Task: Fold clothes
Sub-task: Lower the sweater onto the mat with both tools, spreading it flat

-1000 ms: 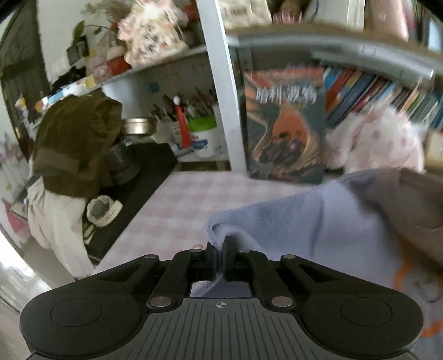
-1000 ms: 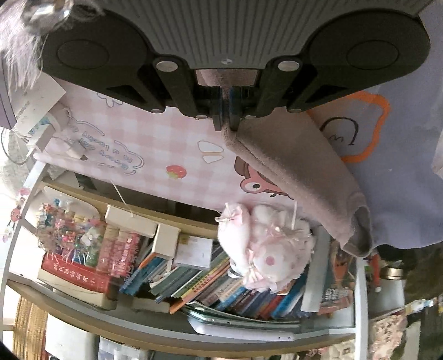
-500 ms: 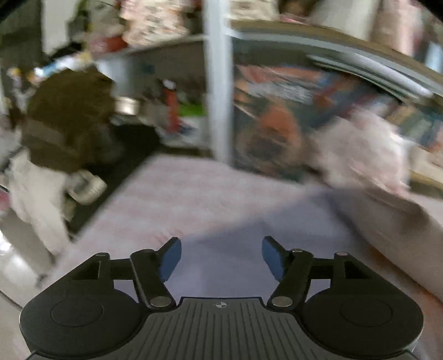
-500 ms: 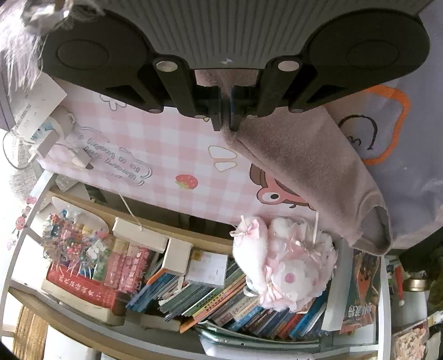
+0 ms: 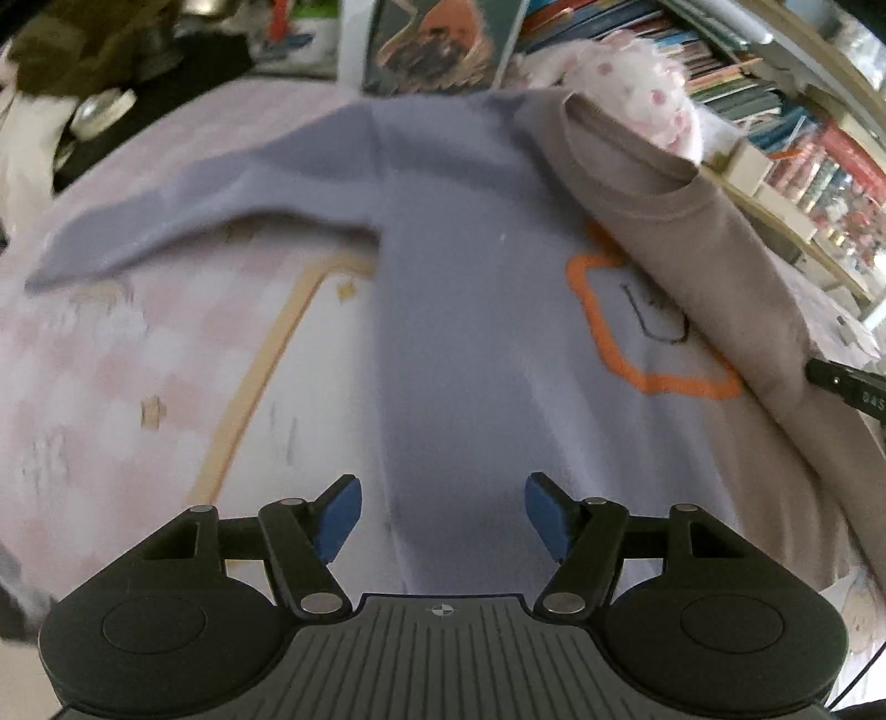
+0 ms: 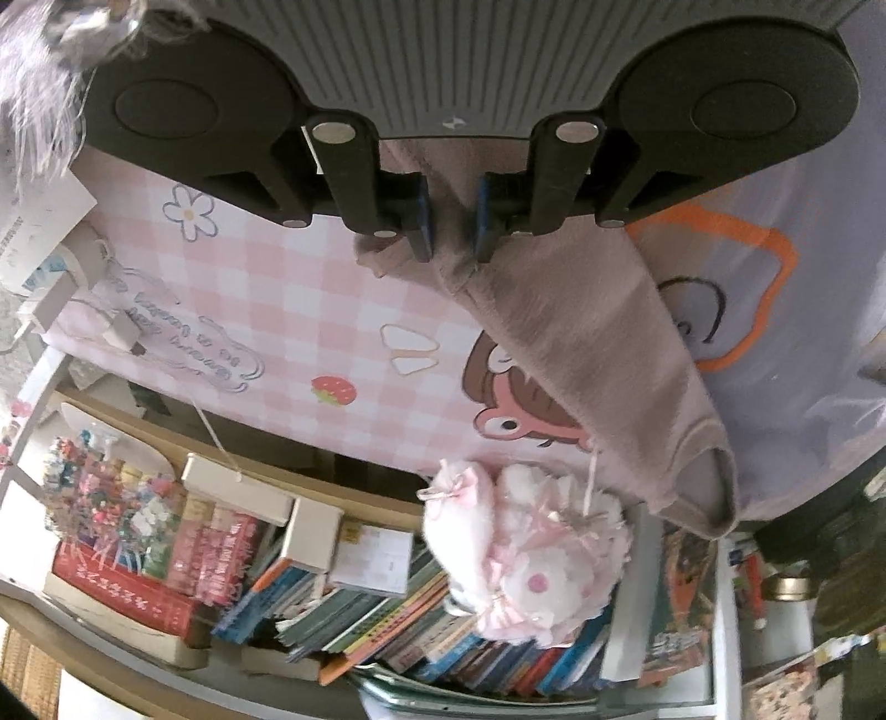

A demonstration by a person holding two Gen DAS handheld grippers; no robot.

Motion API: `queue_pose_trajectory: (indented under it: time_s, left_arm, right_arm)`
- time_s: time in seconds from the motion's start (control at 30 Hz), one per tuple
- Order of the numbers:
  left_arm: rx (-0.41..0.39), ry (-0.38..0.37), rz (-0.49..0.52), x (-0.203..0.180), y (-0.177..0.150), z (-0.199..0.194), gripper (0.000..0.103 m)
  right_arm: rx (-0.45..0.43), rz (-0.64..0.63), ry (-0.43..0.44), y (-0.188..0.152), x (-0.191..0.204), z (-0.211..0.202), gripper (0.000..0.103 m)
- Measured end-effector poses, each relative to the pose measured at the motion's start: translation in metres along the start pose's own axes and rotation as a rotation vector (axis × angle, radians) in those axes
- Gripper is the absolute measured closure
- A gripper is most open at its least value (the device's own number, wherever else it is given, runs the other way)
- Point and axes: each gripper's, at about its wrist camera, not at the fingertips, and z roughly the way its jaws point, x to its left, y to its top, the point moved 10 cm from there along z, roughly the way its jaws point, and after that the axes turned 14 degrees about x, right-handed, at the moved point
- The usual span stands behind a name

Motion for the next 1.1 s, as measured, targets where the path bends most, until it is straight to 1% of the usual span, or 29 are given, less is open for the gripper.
queue_pose_trajectory:
  time_s: [0.07,0.1,0.13,0.17,0.2,0.23,0.27,0.37,0.43,0.5,0.6,0.67,0.7,0.73,0.77,0.8,0.87,0.93,1.03,1.1]
  left_arm:
    - [0.004,0.001,-0.018,-0.001,-0.004,0.003,0.038]
    - [0.004,0.003,-0.025,-0.002,-0.005,0.004,0.041]
    - [0.001,0.008,-0.027,-0.003,-0.006,0.004,0.046]
    - [-0.002,0.020,-0.022,-0.004,-0.007,0.004,0.055]
    - [-0.002,0.034,-0.016,-0.006,-0.006,0.004,0.079]
    - [-0.003,0.041,-0.015,-0.007,-0.006,0.004,0.094]
    - [-0.006,0.035,-0.023,-0.005,-0.006,0.003,0.098]
    - [-0.017,0.017,-0.048,-0.002,-0.005,0.002,0.100]
    - [-0.027,0.025,-0.051,0.004,-0.006,-0.002,0.100]
    - [-0.032,0.034,-0.045,0.010,-0.006,-0.008,0.100]
    - [-0.034,0.054,-0.031,0.016,-0.005,-0.013,0.100]
    - [-0.031,0.062,-0.020,0.014,-0.003,-0.012,0.100]
    - [-0.031,0.061,-0.016,0.013,-0.003,-0.012,0.100]
    - [-0.032,0.061,-0.014,0.012,-0.003,-0.013,0.100]
    - [-0.036,0.061,-0.014,0.013,-0.003,-0.014,0.100]
    - [-0.041,0.060,-0.016,0.015,-0.003,-0.016,0.100]
    - [-0.047,0.064,-0.027,0.023,-0.002,-0.021,0.100]
    - [-0.054,0.099,-0.034,0.035,-0.001,-0.027,0.100]
    - [-0.062,0.168,-0.071,0.059,0.002,-0.035,0.100]
    - [-0.064,0.221,-0.083,0.073,0.005,-0.038,0.100]
  right_arm:
    - [0.001,-0.016,0.009,-0.004,0.001,-0.001,0.089]
    - [0.002,-0.023,0.012,-0.006,0.001,-0.002,0.089]
    - [0.002,-0.029,0.014,-0.008,0.001,-0.002,0.089]
    - [0.005,-0.032,0.017,-0.010,0.001,-0.003,0.089]
    - [0.008,-0.034,0.021,-0.012,0.000,-0.003,0.089]
    - [0.011,-0.036,0.026,-0.014,-0.001,-0.004,0.089]
    - [0.012,-0.040,0.033,-0.016,0.000,-0.005,0.089]
    - [0.021,-0.062,0.061,-0.019,0.006,-0.007,0.088]
    - [0.029,-0.089,0.087,-0.022,0.013,-0.010,0.083]
    - [0.034,-0.111,0.100,-0.025,0.019,-0.013,0.081]
    - [0.042,-0.115,0.110,-0.027,0.023,-0.015,0.063]
    - [0.056,-0.121,0.139,-0.030,0.026,-0.015,0.063]
    - [0.069,-0.122,0.160,-0.032,0.028,-0.014,0.068]
    - [0.083,-0.125,0.182,-0.034,0.031,-0.014,0.086]
    - [0.099,-0.131,0.206,-0.036,0.034,-0.014,0.094]
    - [0.114,-0.138,0.230,-0.039,0.037,-0.014,0.098]
    - [0.123,-0.161,0.277,-0.043,0.045,-0.021,0.099]
    - [0.128,-0.183,0.342,-0.048,0.057,-0.034,0.099]
    - [0.130,-0.191,0.443,-0.050,0.072,-0.054,0.099]
    - [0.116,-0.212,0.463,-0.049,0.080,-0.063,0.099]
